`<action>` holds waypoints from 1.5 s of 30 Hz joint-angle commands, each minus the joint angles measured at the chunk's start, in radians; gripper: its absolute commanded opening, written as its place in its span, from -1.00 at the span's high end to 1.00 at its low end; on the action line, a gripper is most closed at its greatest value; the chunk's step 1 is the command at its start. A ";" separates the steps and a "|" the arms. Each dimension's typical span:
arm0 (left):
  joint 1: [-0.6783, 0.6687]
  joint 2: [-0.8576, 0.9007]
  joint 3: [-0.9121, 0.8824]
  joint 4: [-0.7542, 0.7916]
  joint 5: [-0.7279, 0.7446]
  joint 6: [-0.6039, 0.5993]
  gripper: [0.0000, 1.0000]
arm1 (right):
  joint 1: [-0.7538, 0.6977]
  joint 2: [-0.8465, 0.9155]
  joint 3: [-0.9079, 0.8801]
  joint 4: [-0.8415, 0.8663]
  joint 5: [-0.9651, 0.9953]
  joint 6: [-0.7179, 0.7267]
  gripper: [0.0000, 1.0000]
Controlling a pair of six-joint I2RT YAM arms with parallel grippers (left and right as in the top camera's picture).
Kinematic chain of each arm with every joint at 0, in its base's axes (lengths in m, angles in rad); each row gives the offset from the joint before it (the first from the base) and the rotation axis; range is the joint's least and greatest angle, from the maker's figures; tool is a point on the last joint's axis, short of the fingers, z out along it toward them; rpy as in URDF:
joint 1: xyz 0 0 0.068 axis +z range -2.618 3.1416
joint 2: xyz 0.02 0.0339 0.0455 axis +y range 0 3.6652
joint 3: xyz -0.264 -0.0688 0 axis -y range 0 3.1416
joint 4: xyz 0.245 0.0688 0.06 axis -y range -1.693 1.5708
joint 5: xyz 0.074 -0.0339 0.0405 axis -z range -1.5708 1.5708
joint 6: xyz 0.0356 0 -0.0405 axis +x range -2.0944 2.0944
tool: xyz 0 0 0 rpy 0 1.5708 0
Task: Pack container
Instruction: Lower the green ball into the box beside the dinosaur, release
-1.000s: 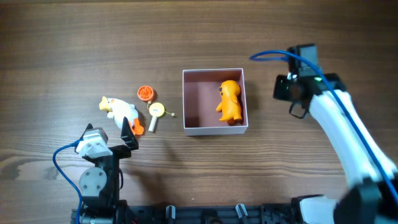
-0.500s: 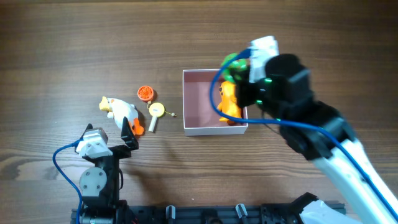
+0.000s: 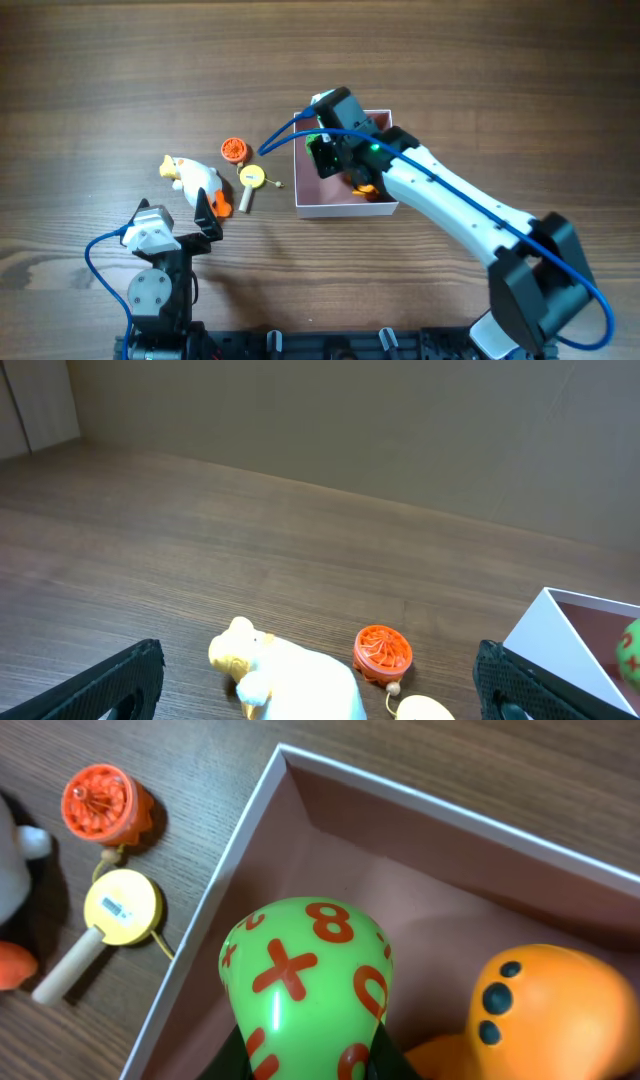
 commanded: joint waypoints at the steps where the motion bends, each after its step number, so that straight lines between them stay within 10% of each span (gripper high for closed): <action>1: 0.002 -0.008 -0.005 0.003 0.009 0.023 -0.99 | 0.005 0.005 -0.005 0.027 -0.024 -0.008 0.91; 45: 0.002 -0.008 -0.005 0.003 0.009 0.023 -0.99 | 0.004 0.121 -0.005 0.129 0.043 0.026 0.91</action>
